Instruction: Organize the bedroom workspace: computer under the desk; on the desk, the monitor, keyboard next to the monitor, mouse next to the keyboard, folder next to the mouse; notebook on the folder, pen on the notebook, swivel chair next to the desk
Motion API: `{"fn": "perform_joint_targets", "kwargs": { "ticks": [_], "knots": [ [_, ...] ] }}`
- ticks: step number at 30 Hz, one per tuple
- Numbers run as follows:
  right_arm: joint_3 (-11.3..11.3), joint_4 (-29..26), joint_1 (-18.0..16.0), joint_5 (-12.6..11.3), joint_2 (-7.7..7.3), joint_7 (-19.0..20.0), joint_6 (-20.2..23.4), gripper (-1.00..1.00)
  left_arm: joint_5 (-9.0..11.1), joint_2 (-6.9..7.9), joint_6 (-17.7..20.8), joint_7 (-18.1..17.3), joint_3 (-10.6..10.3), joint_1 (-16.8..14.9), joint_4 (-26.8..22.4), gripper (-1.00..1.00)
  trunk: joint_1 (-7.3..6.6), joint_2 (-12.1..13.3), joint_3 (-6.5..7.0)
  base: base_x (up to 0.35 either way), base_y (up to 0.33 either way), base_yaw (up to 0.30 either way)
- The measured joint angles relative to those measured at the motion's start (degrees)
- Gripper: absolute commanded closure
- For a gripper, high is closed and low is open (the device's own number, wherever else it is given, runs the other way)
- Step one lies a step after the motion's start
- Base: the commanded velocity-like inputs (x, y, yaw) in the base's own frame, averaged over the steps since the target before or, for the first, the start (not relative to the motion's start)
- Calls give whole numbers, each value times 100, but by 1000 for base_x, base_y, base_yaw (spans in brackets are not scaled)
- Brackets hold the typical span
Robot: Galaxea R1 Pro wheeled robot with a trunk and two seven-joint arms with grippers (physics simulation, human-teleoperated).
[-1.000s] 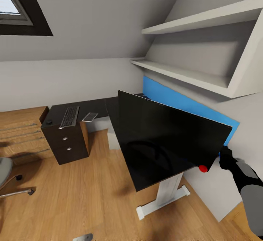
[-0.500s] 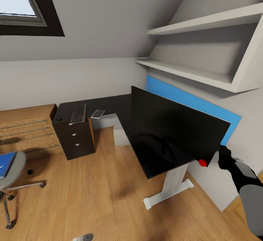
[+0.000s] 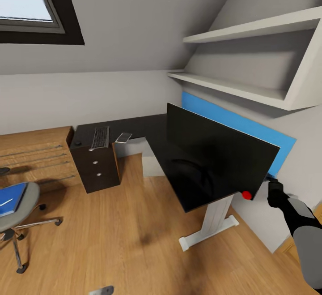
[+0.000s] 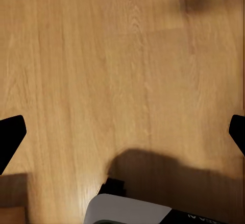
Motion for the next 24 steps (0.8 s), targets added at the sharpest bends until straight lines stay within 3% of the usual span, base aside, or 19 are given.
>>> {"fn": "perform_joint_targets", "kwargs": {
  "ticks": [4, 14, 18, 24],
  "knots": [
    [-2, 3, 0, 2, 0, -1, -16, -100, 1, -1, 0, 2, 0, 0, -1, -100, 0, 0, 0, -2, -250, 0],
    [0, 6, 1, -2, -29, 7, -6, -100, 1, 3, -1, 3, 0, 0, 1, -100, -2, -1, 0, 72, -33, 0],
    [7, -7, 10, -12, -50, 230, 297, -100, 1, -1, 3, 3, -1, 0, 1, -100, -1, 0, 0, 66, -1, 0],
    [9, -16, 11, -13, -46, 301, 411, -100, 1, -2, 8, 3, 0, 0, 1, -100, -1, 0, 0, 100, 0, 0]
  ]
}}
